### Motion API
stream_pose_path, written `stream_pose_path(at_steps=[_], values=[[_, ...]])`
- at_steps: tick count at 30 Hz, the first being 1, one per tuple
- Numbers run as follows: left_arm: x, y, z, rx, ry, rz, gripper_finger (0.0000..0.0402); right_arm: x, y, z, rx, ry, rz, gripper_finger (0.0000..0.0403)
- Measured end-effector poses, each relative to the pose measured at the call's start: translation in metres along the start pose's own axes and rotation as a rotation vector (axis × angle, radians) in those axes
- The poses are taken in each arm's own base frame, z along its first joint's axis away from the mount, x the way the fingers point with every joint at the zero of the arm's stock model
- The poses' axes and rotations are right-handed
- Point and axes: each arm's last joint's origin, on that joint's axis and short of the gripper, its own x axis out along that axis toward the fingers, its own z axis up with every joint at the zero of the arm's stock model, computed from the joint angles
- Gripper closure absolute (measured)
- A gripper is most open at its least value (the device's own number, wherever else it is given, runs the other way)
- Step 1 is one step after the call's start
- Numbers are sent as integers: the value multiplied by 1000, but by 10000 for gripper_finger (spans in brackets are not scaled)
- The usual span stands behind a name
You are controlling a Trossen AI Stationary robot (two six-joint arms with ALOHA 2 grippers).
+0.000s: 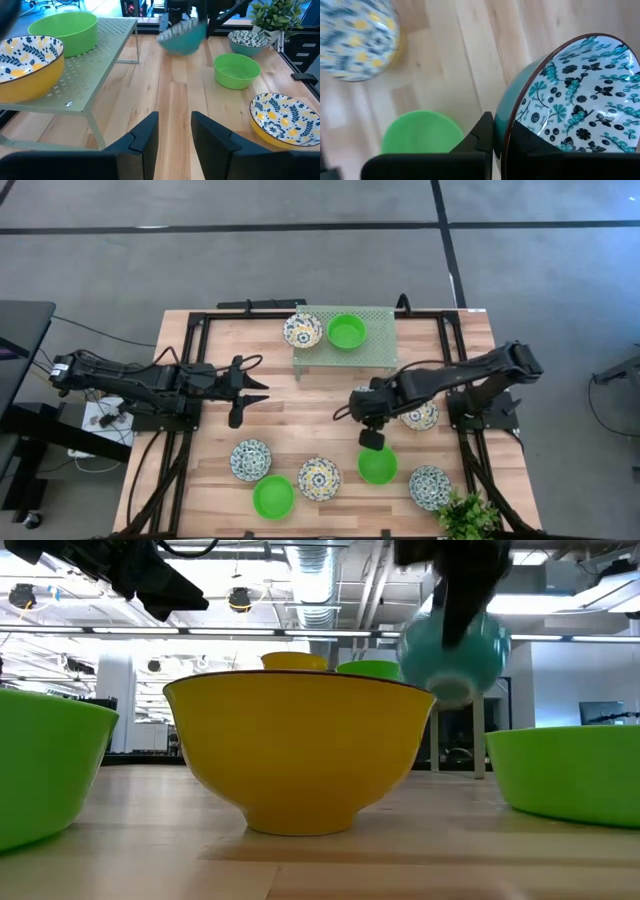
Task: Pick & Place Mini bowls
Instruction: Put the top light blue bowl on the shelf
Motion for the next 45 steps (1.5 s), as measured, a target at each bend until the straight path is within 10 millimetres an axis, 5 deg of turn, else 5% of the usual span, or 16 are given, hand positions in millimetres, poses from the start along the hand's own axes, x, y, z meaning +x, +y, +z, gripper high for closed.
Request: stream_pose_path(at_steps=[7, 12, 20, 27, 45], values=[[0, 0, 0, 0, 0, 0, 285, -56, -20, -8, -30, -60, -175, 392], [0, 0, 0, 3, 0, 0, 285, -72, -44, -4, -157, -125, -282, 389], [0, 0, 0, 3, 0, 0, 285, -56, -100, 7, -137, 62, -383, 392], [0, 0, 0, 4, 0, 0, 285, -36, -129, 21, -173, 136, -409, 383], [0, 0, 0, 4, 0, 0, 285, -13, -149, 29, -160, 217, -423, 371]])
